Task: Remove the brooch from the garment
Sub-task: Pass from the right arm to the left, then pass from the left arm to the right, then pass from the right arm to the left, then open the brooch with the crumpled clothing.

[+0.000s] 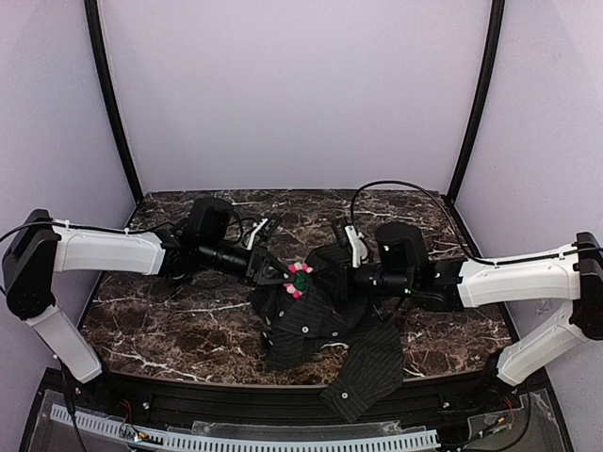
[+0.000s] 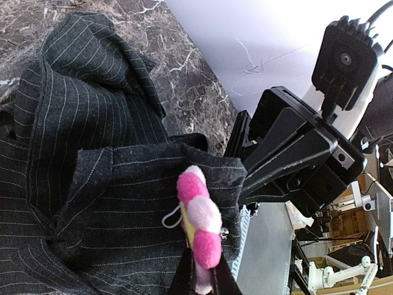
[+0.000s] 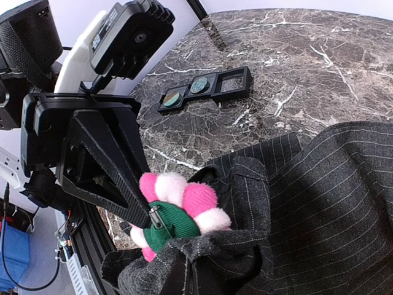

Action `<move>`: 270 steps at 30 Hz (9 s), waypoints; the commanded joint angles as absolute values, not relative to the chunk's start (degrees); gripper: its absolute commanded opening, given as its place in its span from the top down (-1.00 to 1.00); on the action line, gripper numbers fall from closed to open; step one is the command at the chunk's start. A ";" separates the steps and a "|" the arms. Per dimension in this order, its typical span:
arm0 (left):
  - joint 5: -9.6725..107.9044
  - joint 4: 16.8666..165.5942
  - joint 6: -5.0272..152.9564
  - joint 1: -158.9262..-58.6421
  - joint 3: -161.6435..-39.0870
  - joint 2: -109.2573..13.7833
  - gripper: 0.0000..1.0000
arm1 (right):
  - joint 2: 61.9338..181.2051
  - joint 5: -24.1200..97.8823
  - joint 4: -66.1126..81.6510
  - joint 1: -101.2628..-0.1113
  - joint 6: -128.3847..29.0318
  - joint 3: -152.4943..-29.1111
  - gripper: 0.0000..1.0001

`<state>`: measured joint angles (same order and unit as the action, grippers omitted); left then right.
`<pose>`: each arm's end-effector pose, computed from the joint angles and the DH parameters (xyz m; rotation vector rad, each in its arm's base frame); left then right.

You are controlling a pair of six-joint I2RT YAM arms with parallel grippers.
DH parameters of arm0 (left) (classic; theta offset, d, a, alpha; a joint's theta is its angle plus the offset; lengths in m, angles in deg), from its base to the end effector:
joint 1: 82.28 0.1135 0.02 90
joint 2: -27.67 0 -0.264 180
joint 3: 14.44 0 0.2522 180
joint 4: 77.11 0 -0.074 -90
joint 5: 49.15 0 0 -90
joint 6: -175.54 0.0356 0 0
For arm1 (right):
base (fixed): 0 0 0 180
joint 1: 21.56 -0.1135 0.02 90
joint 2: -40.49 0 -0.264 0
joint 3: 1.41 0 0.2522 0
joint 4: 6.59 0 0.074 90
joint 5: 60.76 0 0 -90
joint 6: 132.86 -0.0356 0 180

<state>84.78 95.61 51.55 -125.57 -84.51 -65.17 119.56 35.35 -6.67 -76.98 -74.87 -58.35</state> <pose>0.2392 -0.2593 0.2297 0.7184 2.2449 -1.5500 0.1700 0.2532 0.2366 -0.5052 2.0622 1.0700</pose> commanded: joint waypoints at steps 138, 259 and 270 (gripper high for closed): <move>91.42 109.65 51.95 -128.59 -80.24 -60.55 0.98 | 125.58 65.56 -29.01 -69.07 -78.64 -54.29 0.79; 102.20 80.78 76.99 -125.74 -94.45 -63.70 0.98 | 114.96 65.74 -5.63 -67.59 -69.97 -63.58 -0.81; 103.33 80.60 77.36 -125.72 -94.38 -63.32 0.98 | 119.25 72.19 -11.21 -69.91 -71.64 -61.24 -0.63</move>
